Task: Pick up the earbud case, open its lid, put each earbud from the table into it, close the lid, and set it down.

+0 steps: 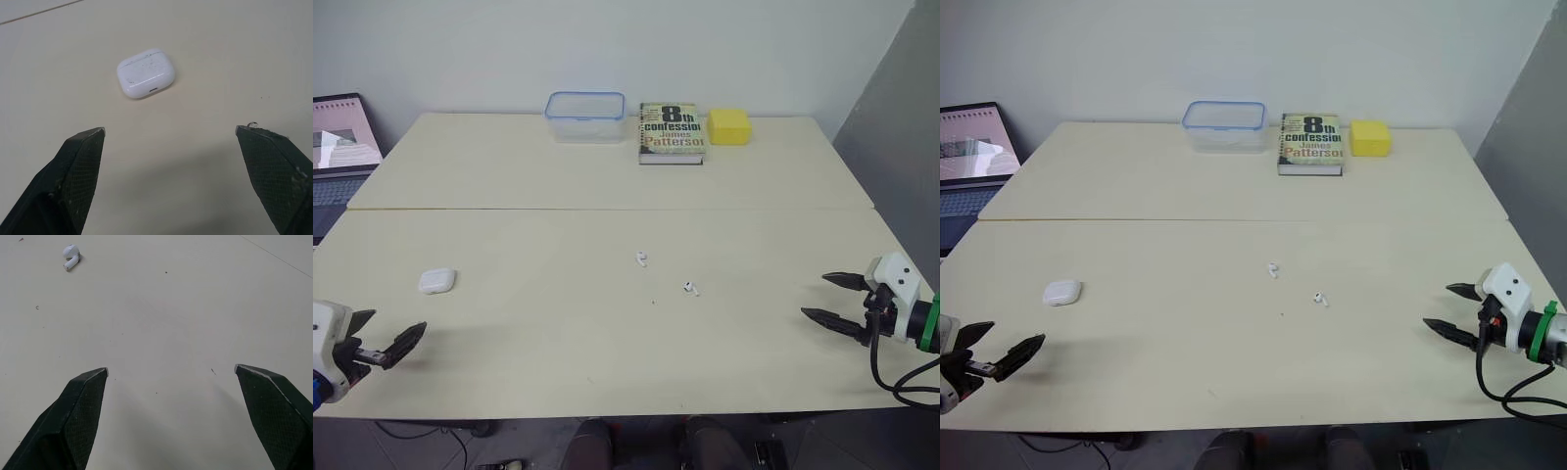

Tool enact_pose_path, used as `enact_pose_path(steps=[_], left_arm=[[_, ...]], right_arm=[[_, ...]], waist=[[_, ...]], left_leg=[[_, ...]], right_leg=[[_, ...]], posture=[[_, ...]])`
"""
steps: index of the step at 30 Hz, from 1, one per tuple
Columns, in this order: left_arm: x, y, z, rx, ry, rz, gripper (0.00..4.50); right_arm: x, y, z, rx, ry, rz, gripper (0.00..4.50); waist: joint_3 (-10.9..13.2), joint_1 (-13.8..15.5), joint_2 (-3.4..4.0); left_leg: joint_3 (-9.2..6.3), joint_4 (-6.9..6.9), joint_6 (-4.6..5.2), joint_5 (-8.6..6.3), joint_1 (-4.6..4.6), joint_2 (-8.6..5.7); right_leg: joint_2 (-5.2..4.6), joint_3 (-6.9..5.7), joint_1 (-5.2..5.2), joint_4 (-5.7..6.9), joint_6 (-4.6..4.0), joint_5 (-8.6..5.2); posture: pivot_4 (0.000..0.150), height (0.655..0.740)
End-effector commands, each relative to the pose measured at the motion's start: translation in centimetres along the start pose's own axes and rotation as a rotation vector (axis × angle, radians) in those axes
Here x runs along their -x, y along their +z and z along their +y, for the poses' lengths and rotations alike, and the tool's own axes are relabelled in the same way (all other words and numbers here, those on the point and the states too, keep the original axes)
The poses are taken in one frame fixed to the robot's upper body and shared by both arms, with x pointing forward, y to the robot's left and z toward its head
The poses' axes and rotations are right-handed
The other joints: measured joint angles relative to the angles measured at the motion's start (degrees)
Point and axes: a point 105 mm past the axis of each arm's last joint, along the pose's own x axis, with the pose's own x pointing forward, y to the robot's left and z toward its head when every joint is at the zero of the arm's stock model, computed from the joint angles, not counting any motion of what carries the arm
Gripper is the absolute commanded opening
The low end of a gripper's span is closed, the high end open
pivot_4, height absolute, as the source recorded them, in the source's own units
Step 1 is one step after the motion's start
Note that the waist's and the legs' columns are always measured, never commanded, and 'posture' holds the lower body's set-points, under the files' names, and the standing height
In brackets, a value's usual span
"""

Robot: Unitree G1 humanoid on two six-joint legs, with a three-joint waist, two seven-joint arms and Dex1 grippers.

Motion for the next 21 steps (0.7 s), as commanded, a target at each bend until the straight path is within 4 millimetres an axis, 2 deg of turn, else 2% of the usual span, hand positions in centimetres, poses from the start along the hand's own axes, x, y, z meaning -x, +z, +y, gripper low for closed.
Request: enact_pose_path(steps=[1, 6, 14, 21], left_arm=[[0.1, 0.9, 0.5, -0.02, -0.008, -0.018, 4.5], [0.3, 1.8, 0.9, 0.058, -0.035, -0.06, 4.5], [0.4, 1.8, 0.4, -0.001, -0.048, -0.069, 4.5], [0.7, 2.1, 1.4, 0.02, -0.006, -0.085, 4.5]], right_arm=[[0.9, 1.0, -0.7, 0.044, -0.033, -0.022, 4.35], [0.9, 1.4, -1.0, 0.061, -0.025, -0.038, 4.35], [1.2, 2.3, -1.3, 0.077, 0.004, -0.06, 4.35], [1.4, 2.6, -1.6, 0.1, 0.029, -0.043, 4.35]], waist=[[0.0, 0.0, 0.0], [0.0, 0.0, 0.0], [0.0, -0.06, 0.0], [0.0, -0.02, -0.01]], left_leg=[[0.0, 0.0, 0.0, 0.0, 0.0, 0.0], [-0.01, 0.01, 0.0, 0.0, 0.01, 0.0], [0.01, 0.01, 0.0, 0.0, 0.04, 0.01], [0.01, 0.02, 0.0, 0.0, 0.06, 0.03]], right_leg=[[0.0, 0.0, 0.0, 0.0, 0.0, 0.0], [0.03, -0.01, 0.01, 0.03, 0.0, 0.0], [0.03, 0.01, 0.01, 0.04, -0.02, 0.02], [0.02, 0.01, 0.03, 0.04, -0.04, 0.03]], posture=[[0.15, 0.7302], [0.15, 0.7302], [0.15, 0.7302], [0.15, 0.7302]])
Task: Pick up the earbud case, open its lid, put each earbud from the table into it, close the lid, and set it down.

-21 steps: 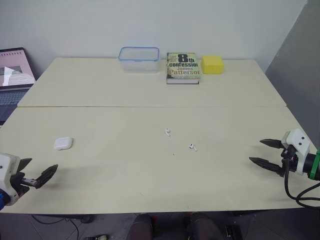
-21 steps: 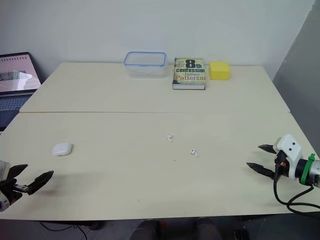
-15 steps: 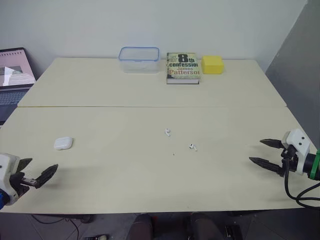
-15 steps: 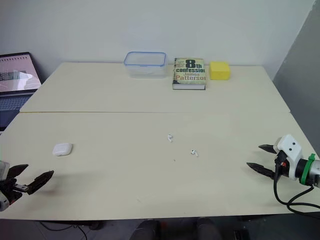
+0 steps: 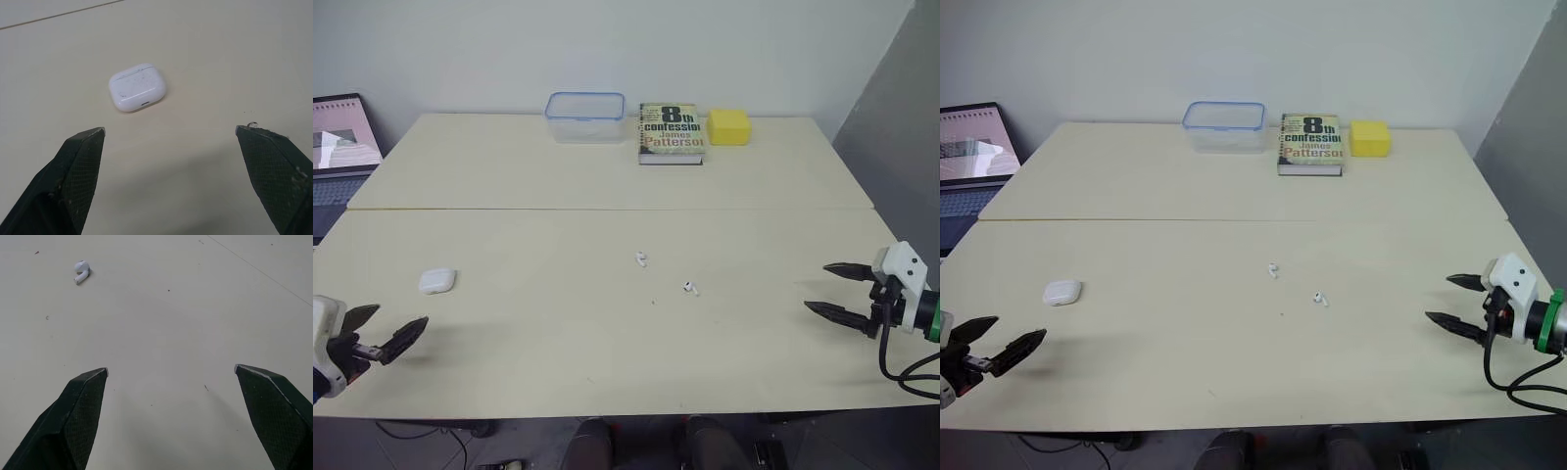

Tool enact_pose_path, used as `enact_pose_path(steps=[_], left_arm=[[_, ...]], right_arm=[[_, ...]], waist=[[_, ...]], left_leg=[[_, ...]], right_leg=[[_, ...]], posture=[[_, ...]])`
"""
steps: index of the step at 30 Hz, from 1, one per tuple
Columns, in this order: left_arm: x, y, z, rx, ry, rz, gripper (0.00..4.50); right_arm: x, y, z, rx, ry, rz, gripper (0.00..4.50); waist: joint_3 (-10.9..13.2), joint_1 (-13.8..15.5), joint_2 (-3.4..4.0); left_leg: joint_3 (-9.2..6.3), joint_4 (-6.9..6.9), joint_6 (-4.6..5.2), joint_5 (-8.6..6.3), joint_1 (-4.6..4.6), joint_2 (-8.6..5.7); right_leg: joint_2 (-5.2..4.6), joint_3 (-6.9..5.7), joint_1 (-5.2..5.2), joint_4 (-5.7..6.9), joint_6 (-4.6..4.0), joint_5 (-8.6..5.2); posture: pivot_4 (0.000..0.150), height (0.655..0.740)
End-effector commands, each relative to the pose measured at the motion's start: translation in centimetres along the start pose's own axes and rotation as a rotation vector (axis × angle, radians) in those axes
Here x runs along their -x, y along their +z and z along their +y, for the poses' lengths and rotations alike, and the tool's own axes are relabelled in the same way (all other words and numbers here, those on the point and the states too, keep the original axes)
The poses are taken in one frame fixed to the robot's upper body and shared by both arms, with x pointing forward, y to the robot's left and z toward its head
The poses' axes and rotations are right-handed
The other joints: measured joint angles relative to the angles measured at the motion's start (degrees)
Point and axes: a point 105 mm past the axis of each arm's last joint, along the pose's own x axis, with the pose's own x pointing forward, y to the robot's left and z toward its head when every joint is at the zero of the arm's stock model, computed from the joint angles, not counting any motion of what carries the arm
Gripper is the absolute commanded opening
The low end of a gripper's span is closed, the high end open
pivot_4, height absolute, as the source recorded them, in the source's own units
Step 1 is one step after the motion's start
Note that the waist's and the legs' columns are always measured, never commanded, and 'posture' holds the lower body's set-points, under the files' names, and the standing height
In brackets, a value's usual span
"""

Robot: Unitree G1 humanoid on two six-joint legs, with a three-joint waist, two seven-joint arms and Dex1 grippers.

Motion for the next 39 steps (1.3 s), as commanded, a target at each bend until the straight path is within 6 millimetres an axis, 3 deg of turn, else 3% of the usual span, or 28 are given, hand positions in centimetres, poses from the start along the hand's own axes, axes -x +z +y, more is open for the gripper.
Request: enact_pose_path(steps=[1, 9, 15, 19, 26, 39], left_arm=[[0.7, 1.2, 0.7, -0.021, 0.025, -0.034, 4.5], [1.1, 0.9, -1.0, 0.053, -0.019, -0.029, 4.5], [0.4, 0.0, -1.9, 0.112, 0.056, -0.021, 4.5], [-1.1, -1.3, -1.6, 0.158, 0.171, 0.031, 4.5], [-4.2, -0.5, -1.5, 0.191, 0.181, 0.032, 4.5], [-9.0, -1.8, -0.3, 0.204, 0.18, 0.094, 4.5]], right_arm=[[0.9, 1.4, -0.9, 0.055, -0.018, -0.013, 4.35], [1.3, 2.2, -0.6, 0.08, 0.047, -0.005, 4.35], [1.0, 3.7, -0.1, 0.128, 0.093, -0.021, 4.35], [-0.4, 6.2, 1.1, 0.161, 0.167, -0.077, 4.35], [-3.3, 11.1, 3.6, 0.219, 0.292, -0.184, 4.35], [-5.2, 14.2, 6.2, 0.281, 0.425, -0.251, 4.35]], waist=[[0.0, 0.0, 0.0], [0.0, -0.01, 0.0], [-0.01, -0.02, 0.0], [-0.01, -0.02, 0.0], [-0.03, 0.03, -0.02], [-0.03, 0.13, -0.03]], left_leg=[[0.01, 0.0, 0.0, 0.0, 0.01, 0.0], [0.01, 0.0, 0.0, 0.0, 0.01, 0.03], [0.01, 0.04, 0.0, 0.0, 0.04, 0.03], [-0.01, 0.06, 0.0, 0.01, 0.11, 0.04], [-0.06, 0.08, -0.01, 0.02, 0.14, 0.04], [-0.07, 0.08, -0.01, 0.02, -0.03, 0.03]], right_leg=[[0.0, 0.01, 0.0, 0.0, 0.0, 0.0], [-0.01, 0.0, 0.01, 0.0, -0.01, 0.01], [-0.01, 0.03, 0.04, 0.01, -0.01, 0.04], [0.0, 0.05, 0.08, 0.04, -0.01, 0.09], [0.09, -0.01, 0.1, 0.04, -0.1, 0.17], [0.09, -0.04, -0.02, 0.02, -0.07, 0.22]], posture=[[0.15, 0.7302], [0.15, 0.7302], [0.15, 0.7302], [0.15, 0.7302], [0.15, 0.7302], [0.15, 0.7302]])
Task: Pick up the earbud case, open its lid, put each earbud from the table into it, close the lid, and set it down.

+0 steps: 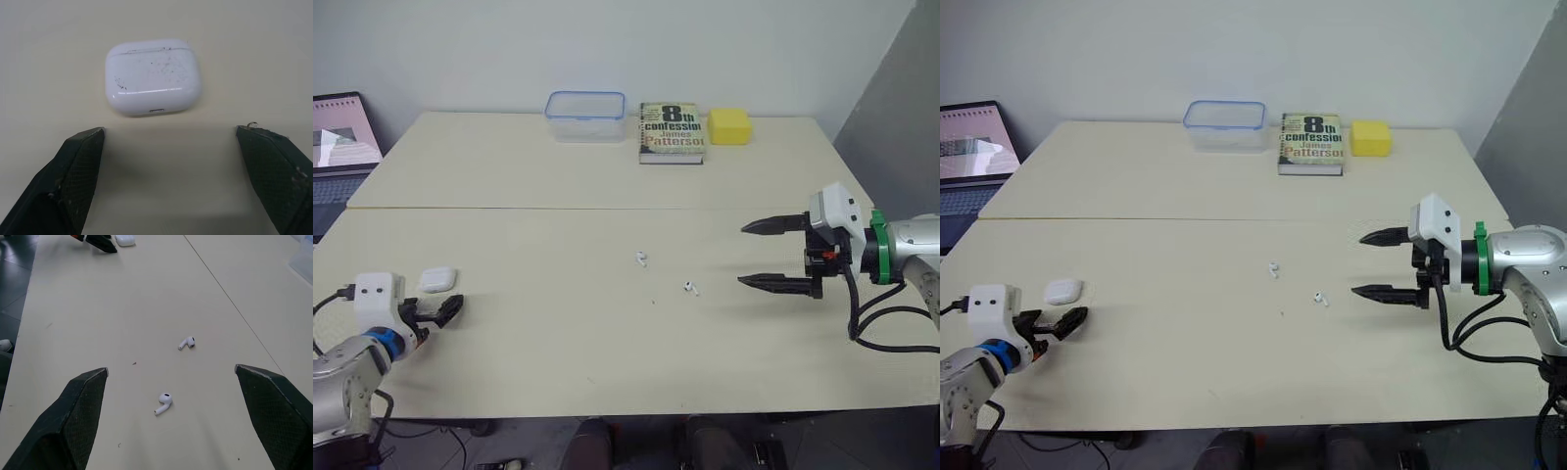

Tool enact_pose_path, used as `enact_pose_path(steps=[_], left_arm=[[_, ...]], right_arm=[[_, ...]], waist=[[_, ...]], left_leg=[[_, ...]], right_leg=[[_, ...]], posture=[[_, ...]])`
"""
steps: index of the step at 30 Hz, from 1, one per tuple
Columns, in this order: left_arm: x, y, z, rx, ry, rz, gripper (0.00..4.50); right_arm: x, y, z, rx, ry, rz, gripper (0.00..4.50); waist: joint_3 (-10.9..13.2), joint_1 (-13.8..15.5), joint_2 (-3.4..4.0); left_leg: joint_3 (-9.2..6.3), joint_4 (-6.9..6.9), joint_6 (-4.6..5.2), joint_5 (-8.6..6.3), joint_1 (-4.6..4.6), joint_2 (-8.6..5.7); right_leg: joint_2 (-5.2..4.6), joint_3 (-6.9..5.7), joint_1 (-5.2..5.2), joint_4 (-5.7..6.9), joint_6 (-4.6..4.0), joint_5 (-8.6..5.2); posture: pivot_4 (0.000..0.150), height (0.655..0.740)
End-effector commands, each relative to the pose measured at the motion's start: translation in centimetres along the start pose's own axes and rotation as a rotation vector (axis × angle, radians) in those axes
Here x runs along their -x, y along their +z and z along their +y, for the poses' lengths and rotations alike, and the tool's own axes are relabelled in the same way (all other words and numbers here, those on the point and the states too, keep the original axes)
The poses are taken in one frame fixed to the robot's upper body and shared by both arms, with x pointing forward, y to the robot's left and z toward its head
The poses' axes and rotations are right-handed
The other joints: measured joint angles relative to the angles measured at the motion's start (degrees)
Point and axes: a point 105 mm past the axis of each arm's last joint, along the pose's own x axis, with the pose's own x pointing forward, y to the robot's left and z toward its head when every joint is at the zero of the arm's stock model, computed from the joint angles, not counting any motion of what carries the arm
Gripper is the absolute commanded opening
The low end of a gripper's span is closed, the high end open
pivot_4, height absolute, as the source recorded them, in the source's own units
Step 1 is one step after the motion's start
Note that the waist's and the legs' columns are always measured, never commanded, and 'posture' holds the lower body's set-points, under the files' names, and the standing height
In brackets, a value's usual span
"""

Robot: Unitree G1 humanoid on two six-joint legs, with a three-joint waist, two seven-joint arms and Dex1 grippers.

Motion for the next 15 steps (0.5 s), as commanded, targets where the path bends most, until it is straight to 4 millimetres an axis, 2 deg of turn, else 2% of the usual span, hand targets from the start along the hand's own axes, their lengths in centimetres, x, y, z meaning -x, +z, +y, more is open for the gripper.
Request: enact_pose_path(steps=[1, 6, 11, 15], left_arm=[[-0.9, 0.3, 0.5, -0.024, 0.024, -0.004, 4.5], [-1.9, 0.4, 0.6, -0.025, 0.026, -0.004, 4.5], [-2.4, 0.5, 0.7, -0.022, 0.024, -0.002, 4.5], [-2.6, 0.5, 0.7, -0.017, 0.025, 0.003, 4.5]], right_arm=[[-0.6, 1.4, 0.5, 0.038, 0.036, -0.036, 4.35], [-1.6, 1.7, 0.7, 0.024, 0.056, -0.053, 4.35], [-3.0, 3.0, 0.7, 0.004, 0.075, -0.126, 4.35], [-3.6, 3.3, 1.0, 0.013, 0.103, -0.139, 4.35]], waist=[[0.0, 0.13, 0.0], [-0.03, 0.16, 0.05], [-0.06, 0.12, 0.11], [-0.08, 0.21, 0.14]], left_leg=[[-0.03, 0.01, 0.0, 0.0, 0.01, 0.0], [-0.05, 0.02, 0.01, 0.02, 0.08, 0.0], [-0.03, 0.01, 0.01, 0.02, 0.11, 0.01], [-0.07, 0.02, 0.01, 0.03, 0.11, 0.0]], right_leg=[[0.0, -0.02, 0.02, 0.0, 0.0, 0.01], [0.0, -0.03, 0.04, 0.05, 0.0, 0.04], [0.0, -0.03, 0.04, 0.07, 0.0, 0.09], [0.0, -0.06, 0.06, 0.07, 0.02, 0.1]], posture=[[0.15, 0.7302], [0.15, 0.7302], [0.15, 0.7302], [0.15, 0.7302]])
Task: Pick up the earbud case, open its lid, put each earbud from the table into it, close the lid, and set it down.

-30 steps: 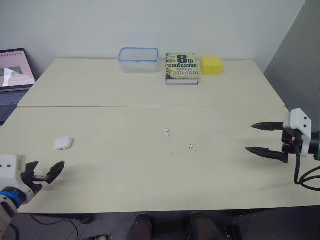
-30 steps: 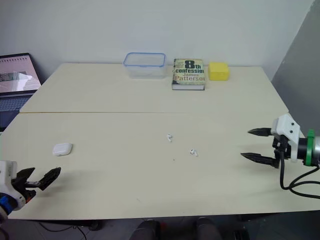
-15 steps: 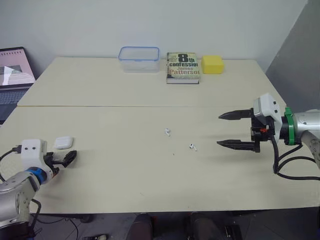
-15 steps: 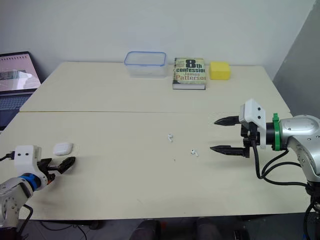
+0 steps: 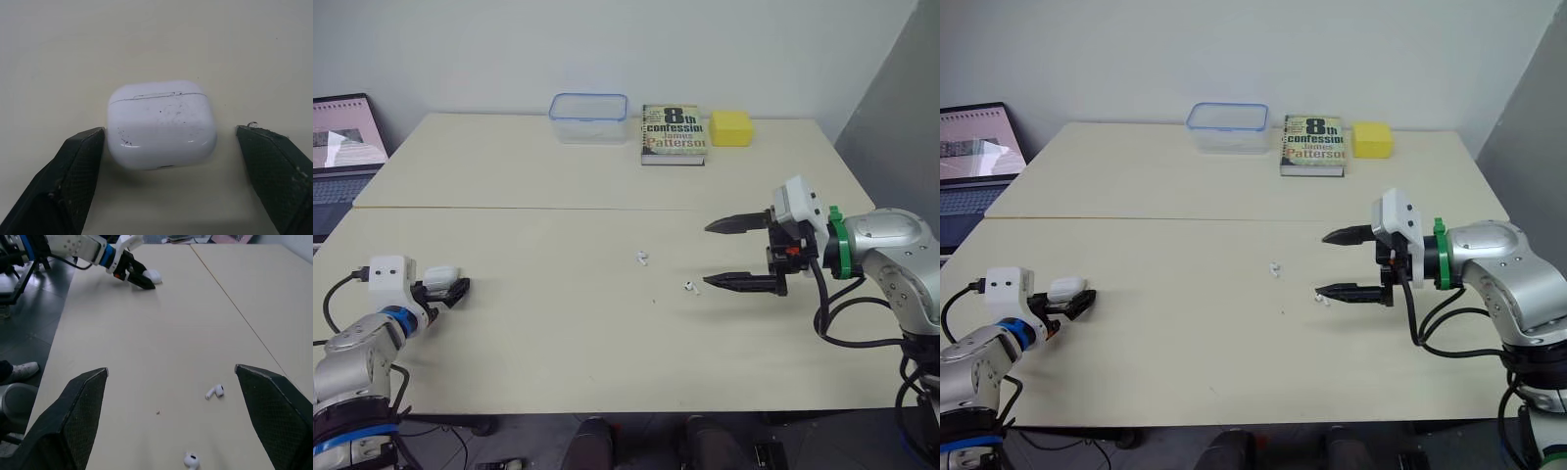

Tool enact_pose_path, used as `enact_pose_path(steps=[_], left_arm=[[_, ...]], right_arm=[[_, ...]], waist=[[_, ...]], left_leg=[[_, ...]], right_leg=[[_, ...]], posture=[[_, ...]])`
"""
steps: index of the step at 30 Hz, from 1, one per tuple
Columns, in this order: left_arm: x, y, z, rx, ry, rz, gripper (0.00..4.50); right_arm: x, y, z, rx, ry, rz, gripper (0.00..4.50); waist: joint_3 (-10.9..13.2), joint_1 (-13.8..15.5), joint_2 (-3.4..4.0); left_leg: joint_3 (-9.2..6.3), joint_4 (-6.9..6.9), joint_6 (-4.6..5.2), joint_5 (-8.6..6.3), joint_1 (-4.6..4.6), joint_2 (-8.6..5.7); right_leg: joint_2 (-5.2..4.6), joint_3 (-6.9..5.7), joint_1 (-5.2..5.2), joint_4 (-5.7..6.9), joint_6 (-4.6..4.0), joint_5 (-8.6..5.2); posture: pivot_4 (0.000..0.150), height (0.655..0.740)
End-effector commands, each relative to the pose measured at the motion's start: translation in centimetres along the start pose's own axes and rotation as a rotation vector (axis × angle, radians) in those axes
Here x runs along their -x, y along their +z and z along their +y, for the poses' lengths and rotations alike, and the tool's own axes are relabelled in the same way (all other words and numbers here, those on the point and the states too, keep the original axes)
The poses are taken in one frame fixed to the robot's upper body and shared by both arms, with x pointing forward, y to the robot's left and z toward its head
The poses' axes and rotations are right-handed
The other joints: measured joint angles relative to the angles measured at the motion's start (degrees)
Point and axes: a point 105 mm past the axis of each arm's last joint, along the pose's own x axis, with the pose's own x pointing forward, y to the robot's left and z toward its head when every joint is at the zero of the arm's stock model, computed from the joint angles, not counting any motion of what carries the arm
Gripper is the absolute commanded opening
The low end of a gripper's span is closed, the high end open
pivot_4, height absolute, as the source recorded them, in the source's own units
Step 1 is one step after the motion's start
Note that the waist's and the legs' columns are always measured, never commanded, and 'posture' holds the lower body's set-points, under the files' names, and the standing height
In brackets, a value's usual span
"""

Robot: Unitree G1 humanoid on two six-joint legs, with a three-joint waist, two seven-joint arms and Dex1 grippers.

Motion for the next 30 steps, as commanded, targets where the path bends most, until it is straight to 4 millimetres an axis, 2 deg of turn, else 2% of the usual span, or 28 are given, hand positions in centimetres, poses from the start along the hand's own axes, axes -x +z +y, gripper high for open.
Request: enact_pose_path(steps=[1, 3, 4, 9, 13, 15, 19, 22, 24, 26, 30], left_arm=[[0.0, -0.5, 0.5, -0.013, 0.014, 0.033, 4.5], [0.0, -0.7, 0.6, -0.01, 0.023, 0.04, 4.5], [0.0, -0.8, 0.7, -0.01, 0.026, 0.043, 4.1], [0.3, -1.3, 0.9, -0.008, 0.019, 0.068, 2.78], [0.6, -0.6, -0.2, -0.024, -0.07, 0.037, 2.78], [1.0, 0.1, -2.5, -0.121, -0.206, 0.015, 2.78], [2.7, 1.5, -11.2, -0.264, -0.606, -0.075, 2.78], [4.7, 1.8, -17.5, -0.353, -0.872, -0.148, 2.78], [5.5, 2.2, -20.6, -0.421, -0.982, -0.219, 2.78], [6.9, 2.6, -24.2, -0.504, -1.118, -0.326, 2.78], [8.4, 2.7, -27.0, -0.608, -1.256, -0.445, 2.78]], right_arm=[[-0.1, 0.9, 0.3, 0.04, 0.019, -0.013, 4.35], [-0.1, 0.8, 0.4, 0.042, 0.021, -0.013, 4.35], [-0.1, 0.8, 0.4, 0.043, 0.02, -0.013, 4.5], [0.1, 0.9, 0.3, 0.055, 0.007, -0.012, 4.5], [0.6, 0.8, 0.3, 0.053, -0.018, 0.003, 4.5], [1.1, 0.6, 0.1, 0.037, -0.044, 0.014, 4.5], [2.0, -0.2, 0.3, -0.067, -0.101, 0.043, 4.5], [2.1, -0.8, 1.1, -0.207, -0.12, 0.045, 4.5], [1.9, -1.3, 1.7, -0.309, -0.129, 0.046, 4.5], [1.2, -2.2, 2.4, -0.486, -0.115, 0.035, 4.5], [0.2, -3.1, 3.4, -0.666, -0.082, 0.06, 4.5]], waist=[[0.0, 0.01, 0.01], [-0.01, -0.02, 0.01], [-0.01, -0.04, 0.01], [-0.01, -0.19, 0.02], [-0.01, -0.26, 0.03], [-0.01, -0.29, 0.03], [-0.01, 0.28, 0.03], [0.0, 0.66, 0.01], [-0.01, 0.52, 0.0], [-0.01, 0.33, 0.0], [-0.01, -0.33, 0.01]], left_leg=[[0.0, 0.0, 0.0, 0.0, -0.01, 0.0], [0.03, 0.0, 0.0, 0.0, 0.0, 0.0], [0.03, 0.0, 0.0, 0.0, 0.0, 0.0], [0.05, -0.01, 0.0, 0.0, 0.03, 0.01], [0.08, -0.03, 0.0, 0.0, 0.03, 0.01], [0.11, -0.03, 0.0, 0.0, 0.01, 0.02], [0.11, -0.01, -0.01, 0.0, -0.17, -0.02], [0.08, 0.07, -0.02, 0.0, -0.32, -0.09], [0.14, 0.1, -0.01, 0.0, -0.32, -0.09], [0.14, 0.1, -0.01, 0.0, -0.28, -0.06], [0.16, 0.09, 0.0, 0.0, -0.22, -0.06]], right_leg=[[0.0, 0.0, 0.0, 0.0, 0.0, 0.0], [0.0, 0.03, 0.0, 0.0, 0.0, 0.0], [0.0, 0.03, -0.01, 0.0, 0.0, 0.0], [0.0, 0.02, -0.01, 0.0, 0.01, 0.01], [0.01, 0.02, -0.03, -0.01, 0.01, 0.01], [0.0, 0.04, -0.05, -0.03, 0.01, 0.01], [-0.08, 0.05, -0.07, -0.11, -0.26, 0.16], [-0.1, 0.05, -0.07, -0.21, -0.18, 0.22], [-0.1, 0.13, -0.08, -0.23, -0.16, 0.24], [-0.06, 0.14, -0.08, -0.2, -0.15, 0.23], [0.18, 0.16, -0.1, -0.14, -0.18, 0.24]], posture=[[0.15, 0.7302], [0.15, 0.7302], [0.15, 0.7302], [0.15, 0.7302], [0.15, 0.7302], [0.15, 0.7302], [0.15, 0.7302], [0.15, 0.7302], [0.15, 0.7302], [0.15, 0.7302], [0.15, 0.7302]])
